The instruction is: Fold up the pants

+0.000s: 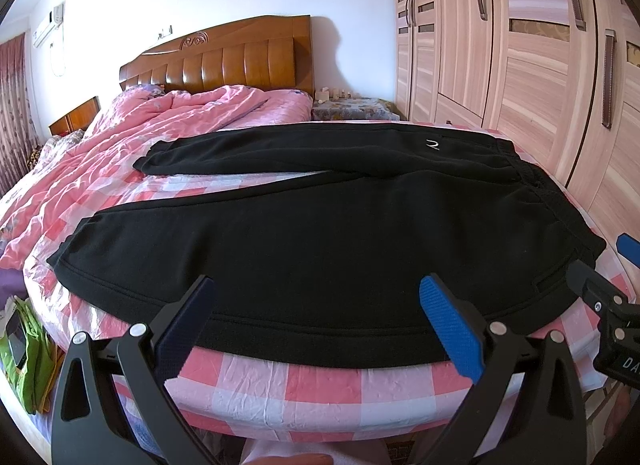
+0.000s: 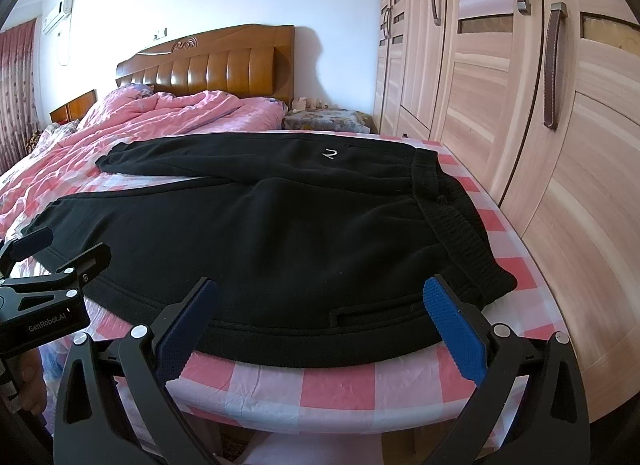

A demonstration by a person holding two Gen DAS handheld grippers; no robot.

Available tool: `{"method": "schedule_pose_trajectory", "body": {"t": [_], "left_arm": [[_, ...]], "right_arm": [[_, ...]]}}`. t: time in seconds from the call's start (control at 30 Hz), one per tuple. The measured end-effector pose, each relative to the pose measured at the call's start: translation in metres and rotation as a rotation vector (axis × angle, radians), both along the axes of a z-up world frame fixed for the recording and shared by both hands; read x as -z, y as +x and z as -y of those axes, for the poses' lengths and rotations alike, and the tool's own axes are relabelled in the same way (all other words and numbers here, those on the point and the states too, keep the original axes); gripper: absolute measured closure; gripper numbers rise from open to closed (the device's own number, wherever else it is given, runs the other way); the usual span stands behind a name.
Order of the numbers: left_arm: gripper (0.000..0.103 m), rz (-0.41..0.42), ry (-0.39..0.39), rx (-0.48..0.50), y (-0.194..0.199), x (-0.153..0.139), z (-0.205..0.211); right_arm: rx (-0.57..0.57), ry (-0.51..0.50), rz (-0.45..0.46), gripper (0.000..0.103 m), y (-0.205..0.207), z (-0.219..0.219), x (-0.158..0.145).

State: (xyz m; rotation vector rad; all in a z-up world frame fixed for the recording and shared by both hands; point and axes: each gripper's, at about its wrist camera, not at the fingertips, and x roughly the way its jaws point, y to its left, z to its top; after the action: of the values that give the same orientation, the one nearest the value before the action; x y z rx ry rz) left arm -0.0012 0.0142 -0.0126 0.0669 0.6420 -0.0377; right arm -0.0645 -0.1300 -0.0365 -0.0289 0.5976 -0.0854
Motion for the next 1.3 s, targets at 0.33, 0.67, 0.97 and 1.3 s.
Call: {"method": "schedule_pose_trajectory", "body": {"t": [0.33, 0.67, 0.97, 1.3], "left_arm": [[0.001, -0.005, 0.000, 0.001, 0.000, 0.002, -0.002], [0.001, -0.021, -0.003, -0.005, 0.001, 0.005, -0.002], [0.001, -0.003, 0.047, 0.061, 0.007, -0.003, 0.001], [0.001, -0.163, 0.169, 0.217, 0.112, -0.028, -0.015]], "right_arm": [[0.000, 0.003, -0.003, 0.004, -0.001, -0.001, 0.002], [0.001, 0.010, -0.012, 0.004, -0.006, -0.002, 0.012], [-0.036, 0.021, -0.011, 0.004, 0.002, 0.013, 0.005], [-0.078, 0.027, -0.086, 0.004, 0.116, 0.097, -0.026]]}}
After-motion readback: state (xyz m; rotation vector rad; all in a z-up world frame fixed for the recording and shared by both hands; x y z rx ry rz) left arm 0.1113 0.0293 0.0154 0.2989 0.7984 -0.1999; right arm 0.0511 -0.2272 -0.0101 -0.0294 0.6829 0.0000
